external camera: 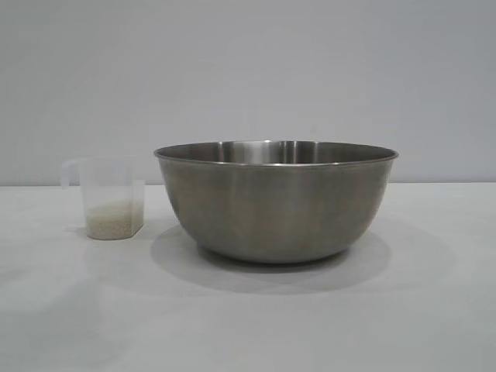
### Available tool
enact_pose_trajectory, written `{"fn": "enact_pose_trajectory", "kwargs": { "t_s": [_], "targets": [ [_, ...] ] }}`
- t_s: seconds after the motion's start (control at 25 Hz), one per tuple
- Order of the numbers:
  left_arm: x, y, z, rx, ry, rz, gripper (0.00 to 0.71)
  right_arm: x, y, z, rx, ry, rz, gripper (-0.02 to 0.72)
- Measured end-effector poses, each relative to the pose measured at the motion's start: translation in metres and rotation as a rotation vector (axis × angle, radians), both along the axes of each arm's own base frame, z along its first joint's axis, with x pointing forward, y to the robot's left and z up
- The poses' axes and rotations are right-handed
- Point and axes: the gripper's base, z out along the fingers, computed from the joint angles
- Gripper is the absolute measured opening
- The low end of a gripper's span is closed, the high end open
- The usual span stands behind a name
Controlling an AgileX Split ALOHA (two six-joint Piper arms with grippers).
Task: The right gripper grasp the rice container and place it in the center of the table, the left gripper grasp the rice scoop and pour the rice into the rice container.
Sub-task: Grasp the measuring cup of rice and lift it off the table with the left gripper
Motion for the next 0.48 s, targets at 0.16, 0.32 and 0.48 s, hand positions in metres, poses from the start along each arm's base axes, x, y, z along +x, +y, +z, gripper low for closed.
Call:
{"fn": "enact_pose_trajectory", "kwargs": {
  "t_s": [0.16, 0.32, 0.48],
  "targets": [
    [0.012, -0.003, -0.026, 0.012, 0.131, 0.007, 0.416, 0.000, 0.000, 0.000, 0.000, 0.000, 0.000, 0.550],
    [0.024, -0.007, -0.038, -0.008, 0.175, 0.017, 0.416, 0.000, 0.000, 0.000, 0.000, 0.000, 0.000, 0.550],
    [0.038, -0.011, -0.035, -0.020, 0.136, 0.016, 0.416, 0.000, 0.000, 0.000, 0.000, 0.000, 0.000, 0.550]
  ]
}}
